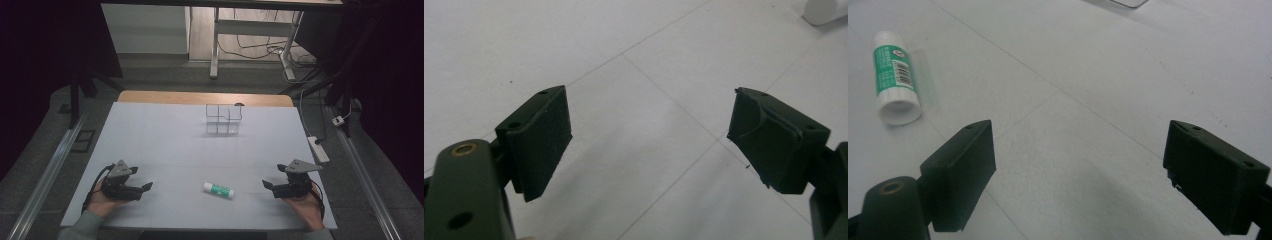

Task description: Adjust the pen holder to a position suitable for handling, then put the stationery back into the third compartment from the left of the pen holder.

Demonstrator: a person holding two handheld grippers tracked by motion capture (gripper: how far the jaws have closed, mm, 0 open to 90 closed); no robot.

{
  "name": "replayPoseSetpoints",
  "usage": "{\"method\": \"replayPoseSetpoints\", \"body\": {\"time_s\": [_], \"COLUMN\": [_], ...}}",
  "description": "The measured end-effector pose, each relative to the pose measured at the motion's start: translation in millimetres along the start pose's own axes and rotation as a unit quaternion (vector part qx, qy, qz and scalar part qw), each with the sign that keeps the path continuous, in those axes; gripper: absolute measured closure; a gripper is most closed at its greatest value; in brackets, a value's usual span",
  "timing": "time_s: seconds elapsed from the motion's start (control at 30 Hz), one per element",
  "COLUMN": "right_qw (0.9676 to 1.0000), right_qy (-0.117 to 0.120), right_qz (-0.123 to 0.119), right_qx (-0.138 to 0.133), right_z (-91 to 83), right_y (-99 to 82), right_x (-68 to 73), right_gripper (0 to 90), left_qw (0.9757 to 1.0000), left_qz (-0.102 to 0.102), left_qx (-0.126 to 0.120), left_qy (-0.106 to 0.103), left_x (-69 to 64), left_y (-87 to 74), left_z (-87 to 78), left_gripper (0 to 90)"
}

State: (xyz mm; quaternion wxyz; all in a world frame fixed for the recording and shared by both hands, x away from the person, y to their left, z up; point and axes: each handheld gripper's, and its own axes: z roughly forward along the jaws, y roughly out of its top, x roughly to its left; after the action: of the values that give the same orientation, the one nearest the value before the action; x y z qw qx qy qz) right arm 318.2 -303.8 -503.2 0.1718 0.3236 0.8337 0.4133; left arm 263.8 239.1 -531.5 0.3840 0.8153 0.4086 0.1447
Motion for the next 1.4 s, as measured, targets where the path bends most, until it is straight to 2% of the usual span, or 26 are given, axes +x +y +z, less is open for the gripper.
{"method": "replayPoseSetpoints", "body": {"time_s": [0.23,0.83,1.13,1.4], "right_qw": [1.0,1.0,1.0,0.9998], "right_qy": [0.003,0.003,0.003,0.018], "right_qz": [0.005,-0.003,-0.006,-0.007], "right_qx": [-0.002,0.002,0.004,-0.002], "right_z": [-0.1,0.6,1.1,3.3], "right_y": [-0.5,0.0,0.3,8.2], "right_x": [-1.2,2.3,2.4,6.0], "right_gripper": [14.5,15.0,15.5,16.8], "left_qw": [1.0,1.0,1.0,1.0], "left_qz": [-0.003,0.008,0.007,0.005], "left_qx": [-0.006,-0.003,-0.003,-0.005], "left_qy": [-0.004,-0.004,-0.003,0.0], "left_x": [3.5,-2.3,-2.6,-1.8], "left_y": [0.3,0.4,0.2,-1.0], "left_z": [-0.7,-2.0,-2.4,-4.2], "left_gripper": [17.6,17.7,17.7,17.7]}}
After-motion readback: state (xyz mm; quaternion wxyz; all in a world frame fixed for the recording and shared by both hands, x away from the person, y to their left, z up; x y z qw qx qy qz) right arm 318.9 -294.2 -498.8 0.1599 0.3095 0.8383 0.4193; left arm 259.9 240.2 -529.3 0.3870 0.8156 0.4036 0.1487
